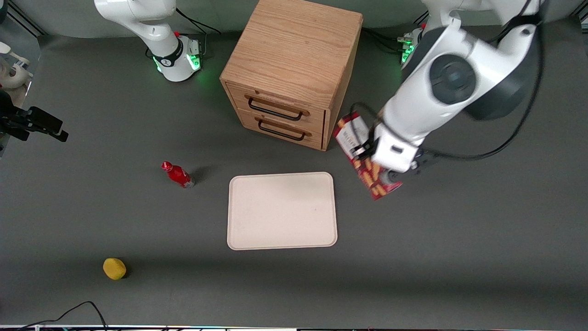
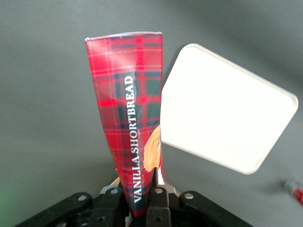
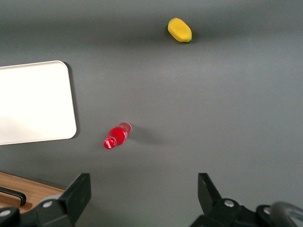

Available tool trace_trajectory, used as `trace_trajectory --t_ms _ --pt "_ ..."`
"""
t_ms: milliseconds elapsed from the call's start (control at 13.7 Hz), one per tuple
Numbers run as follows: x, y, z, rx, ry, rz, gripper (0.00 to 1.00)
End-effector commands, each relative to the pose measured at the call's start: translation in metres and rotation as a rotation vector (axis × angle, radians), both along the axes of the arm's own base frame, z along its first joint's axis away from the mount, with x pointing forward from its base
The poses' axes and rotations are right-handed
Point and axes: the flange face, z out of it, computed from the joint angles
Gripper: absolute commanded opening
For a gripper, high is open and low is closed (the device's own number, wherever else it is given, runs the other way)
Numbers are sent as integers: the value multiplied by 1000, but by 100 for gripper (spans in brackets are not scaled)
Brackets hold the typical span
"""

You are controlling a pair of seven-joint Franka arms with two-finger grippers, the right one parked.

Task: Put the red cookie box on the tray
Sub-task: 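Carry the held box over to the white tray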

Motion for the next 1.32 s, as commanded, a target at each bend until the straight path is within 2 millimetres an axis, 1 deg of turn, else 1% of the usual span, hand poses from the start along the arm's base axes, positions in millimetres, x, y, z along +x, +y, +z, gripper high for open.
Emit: trace_trajectory --t_ms 0,146,220,293,366,659,732,805,878,1024,1244 --pt "21 -42 -34 20 -39 35 0" --pt "30 -75 -65 8 -63 25 0" --pt "30 -92 -77 11 -91 28 0" --pt "31 -103 -95 13 -106 35 0" --pt "27 -115 -115 13 -100 30 0" --pt "9 -152 -178 27 -90 26 0" --pt "7 -155 -194 43 -94 14 0" --pt "3 -160 -206 58 -94 -2 0" --pt "4 -160 -209 56 -100 -6 0" --pt "10 -151 -218 75 -104 -19 0" --pt "14 -144 -240 84 -136 -24 0"
